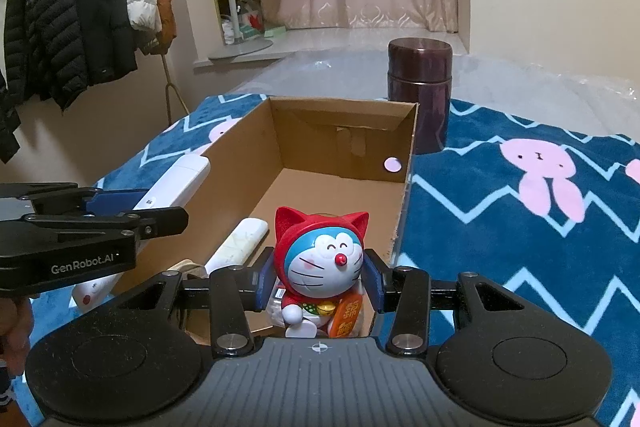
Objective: Organize rigid objects
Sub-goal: 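Lower the white remote into the box with the left gripper while the right holds the figure above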
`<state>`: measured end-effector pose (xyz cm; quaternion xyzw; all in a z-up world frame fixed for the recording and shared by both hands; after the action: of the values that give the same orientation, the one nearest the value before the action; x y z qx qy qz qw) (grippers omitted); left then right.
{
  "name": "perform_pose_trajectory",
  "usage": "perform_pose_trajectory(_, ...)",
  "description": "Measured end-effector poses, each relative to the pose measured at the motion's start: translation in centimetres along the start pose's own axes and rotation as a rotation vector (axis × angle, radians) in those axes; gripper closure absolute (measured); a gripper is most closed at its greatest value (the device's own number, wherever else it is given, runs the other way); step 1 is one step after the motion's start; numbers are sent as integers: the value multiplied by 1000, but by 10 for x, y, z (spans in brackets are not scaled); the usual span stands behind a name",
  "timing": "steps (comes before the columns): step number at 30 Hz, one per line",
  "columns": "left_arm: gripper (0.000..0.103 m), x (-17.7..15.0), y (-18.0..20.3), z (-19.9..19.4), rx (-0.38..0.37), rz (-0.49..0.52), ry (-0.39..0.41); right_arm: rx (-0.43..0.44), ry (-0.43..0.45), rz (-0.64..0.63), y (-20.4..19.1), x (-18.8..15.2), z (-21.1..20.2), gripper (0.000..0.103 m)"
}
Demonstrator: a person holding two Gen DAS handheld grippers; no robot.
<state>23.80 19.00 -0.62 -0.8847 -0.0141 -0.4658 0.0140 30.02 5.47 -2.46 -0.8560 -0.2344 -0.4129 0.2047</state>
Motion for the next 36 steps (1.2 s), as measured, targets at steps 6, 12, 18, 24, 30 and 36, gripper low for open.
perform_pose_trajectory(6, 70, 0, 2, 5, 1, 10, -5, 1, -2, -1, -1, 0, 5, 61)
perform_pose_trajectory(12, 70, 0, 3, 9, 0, 17, -10, 0, -3, -1, -2, 1, 6, 61)
perform_pose_trajectory(18, 70, -1, 4, 12, -2, 22, -17, 1, -7, -2, -1, 1, 10, 61)
perform_pose_trajectory(24, 70, 0, 4, 15, -2, 25, -20, 0, -7, -1, -1, 1, 9, 61)
perform_pose_trajectory(30, 70, -1, 3, 17, -2, 25, -21, 0, -7, -2, -1, 1, 10, 61)
perform_pose_trajectory(36, 70, -1, 3, 18, -3, 26, -22, 0, -7, -1, -1, 1, 10, 61)
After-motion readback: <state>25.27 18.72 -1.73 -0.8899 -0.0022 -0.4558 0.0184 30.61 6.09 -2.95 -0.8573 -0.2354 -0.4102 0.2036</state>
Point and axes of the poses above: each gripper's, at about its wrist camera, not at the fingertips, and z roughly the way its jaws point, y to its right, x to its top, the point moved 8 cm from there along z, roughly the way its jaws point
